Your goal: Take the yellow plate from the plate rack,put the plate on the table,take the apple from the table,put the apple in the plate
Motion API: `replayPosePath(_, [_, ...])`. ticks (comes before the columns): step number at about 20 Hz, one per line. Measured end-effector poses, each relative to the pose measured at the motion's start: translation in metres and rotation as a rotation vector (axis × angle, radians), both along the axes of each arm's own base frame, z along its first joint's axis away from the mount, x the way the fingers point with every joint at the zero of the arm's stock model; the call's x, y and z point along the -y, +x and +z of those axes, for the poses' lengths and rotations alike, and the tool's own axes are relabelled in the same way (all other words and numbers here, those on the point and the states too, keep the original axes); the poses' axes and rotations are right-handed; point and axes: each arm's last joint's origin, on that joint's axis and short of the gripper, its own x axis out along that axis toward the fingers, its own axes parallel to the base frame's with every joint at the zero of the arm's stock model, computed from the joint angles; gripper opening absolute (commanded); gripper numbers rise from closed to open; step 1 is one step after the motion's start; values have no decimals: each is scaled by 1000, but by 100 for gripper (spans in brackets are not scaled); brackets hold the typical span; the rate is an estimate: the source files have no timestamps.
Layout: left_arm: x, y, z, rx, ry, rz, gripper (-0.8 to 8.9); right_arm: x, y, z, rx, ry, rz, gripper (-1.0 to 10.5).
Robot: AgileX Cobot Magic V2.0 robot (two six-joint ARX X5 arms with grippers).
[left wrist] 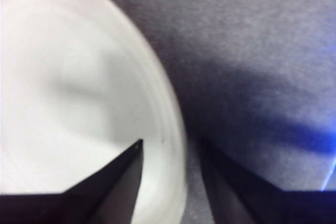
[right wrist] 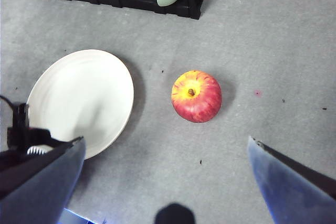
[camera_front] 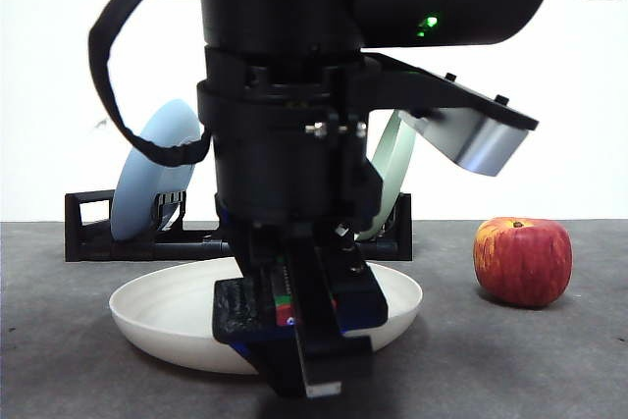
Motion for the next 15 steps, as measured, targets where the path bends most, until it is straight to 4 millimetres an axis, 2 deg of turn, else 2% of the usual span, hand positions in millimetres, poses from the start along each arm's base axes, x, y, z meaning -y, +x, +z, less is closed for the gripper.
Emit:
replayPosePath(2, [-1, 1, 4, -11, 15, 14, 198, 0, 0, 0, 0, 0, 0, 657])
replayPosePath(4, [0, 1, 20, -26, 7, 34, 198, 0, 0, 0, 1, 0, 0, 657])
replayPosePath(6, [0, 1, 52, -9, -89, 59, 198, 0, 3, -1, -3, 0, 0, 657])
replayPosePath(8, [-6, -2, 97, 36, -237, 79, 198, -1, 9, -4, -28, -3, 0, 657])
replayPosePath(11, [-33, -9, 165, 97, -475, 146, 198, -3, 27, -8, -27, -3, -1, 657])
replayPosePath(13, [-63, -15, 207, 136, -655, 212, 198, -5, 43, -13, -34, 1, -6, 658])
replayPosePath(15, [-101, -27, 243, 175, -843, 269, 198, -7, 62, -23, -63, 1, -14, 658])
